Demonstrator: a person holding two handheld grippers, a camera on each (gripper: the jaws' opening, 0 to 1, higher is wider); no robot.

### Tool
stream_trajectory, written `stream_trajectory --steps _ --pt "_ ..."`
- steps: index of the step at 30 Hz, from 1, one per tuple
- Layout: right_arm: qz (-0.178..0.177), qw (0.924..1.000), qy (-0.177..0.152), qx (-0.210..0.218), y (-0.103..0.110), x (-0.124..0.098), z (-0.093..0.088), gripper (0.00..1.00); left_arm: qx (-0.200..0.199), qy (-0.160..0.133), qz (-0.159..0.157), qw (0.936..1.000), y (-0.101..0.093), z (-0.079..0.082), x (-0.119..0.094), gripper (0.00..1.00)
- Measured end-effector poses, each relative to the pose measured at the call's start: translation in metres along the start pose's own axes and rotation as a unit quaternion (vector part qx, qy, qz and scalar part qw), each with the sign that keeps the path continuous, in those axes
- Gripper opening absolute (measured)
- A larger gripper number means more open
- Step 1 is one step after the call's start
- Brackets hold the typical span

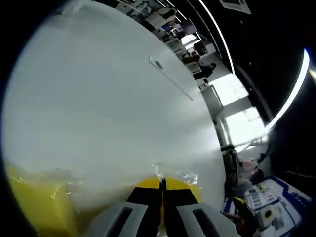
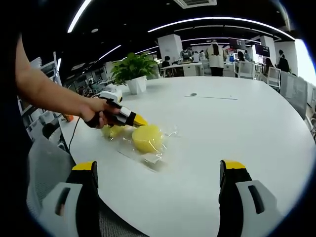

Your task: Compare the silicone blocks by pressing each to a similar depth, holding the contact briefly, and releasing to observe deformation and rebound differences across the visible hardness samples.

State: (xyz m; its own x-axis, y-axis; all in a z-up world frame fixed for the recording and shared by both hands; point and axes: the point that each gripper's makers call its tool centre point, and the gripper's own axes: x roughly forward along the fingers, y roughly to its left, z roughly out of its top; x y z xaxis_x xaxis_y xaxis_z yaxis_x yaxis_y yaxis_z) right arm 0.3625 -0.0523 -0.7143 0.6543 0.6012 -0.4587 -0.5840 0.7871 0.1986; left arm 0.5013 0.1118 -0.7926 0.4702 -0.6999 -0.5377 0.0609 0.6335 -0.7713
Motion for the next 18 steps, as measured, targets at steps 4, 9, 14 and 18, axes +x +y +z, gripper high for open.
stream_trajectory --steps 4,9,14,18 --pt "0.0 1.0 0.0 0.0 0.001 0.0 0.0 0.96 0.001 -0.004 -0.007 1.0 -0.005 0.001 0.0 0.0" --pt "0.0 1.0 -0.002 -0.001 0.002 -0.001 0.001 0.96 0.02 -0.018 -0.026 0.9993 -0.02 0.004 -0.002 0.0" --pt "0.0 1.0 -0.003 -0.001 0.002 -0.003 0.001 0.96 0.027 -0.022 -0.036 0.9988 -0.028 0.006 -0.004 0.0" --pt "0.001 1.0 -0.003 -0.003 0.003 -0.004 0.0 0.96 0.049 -0.03 -0.04 0.9975 -0.036 0.009 -0.007 0.0"
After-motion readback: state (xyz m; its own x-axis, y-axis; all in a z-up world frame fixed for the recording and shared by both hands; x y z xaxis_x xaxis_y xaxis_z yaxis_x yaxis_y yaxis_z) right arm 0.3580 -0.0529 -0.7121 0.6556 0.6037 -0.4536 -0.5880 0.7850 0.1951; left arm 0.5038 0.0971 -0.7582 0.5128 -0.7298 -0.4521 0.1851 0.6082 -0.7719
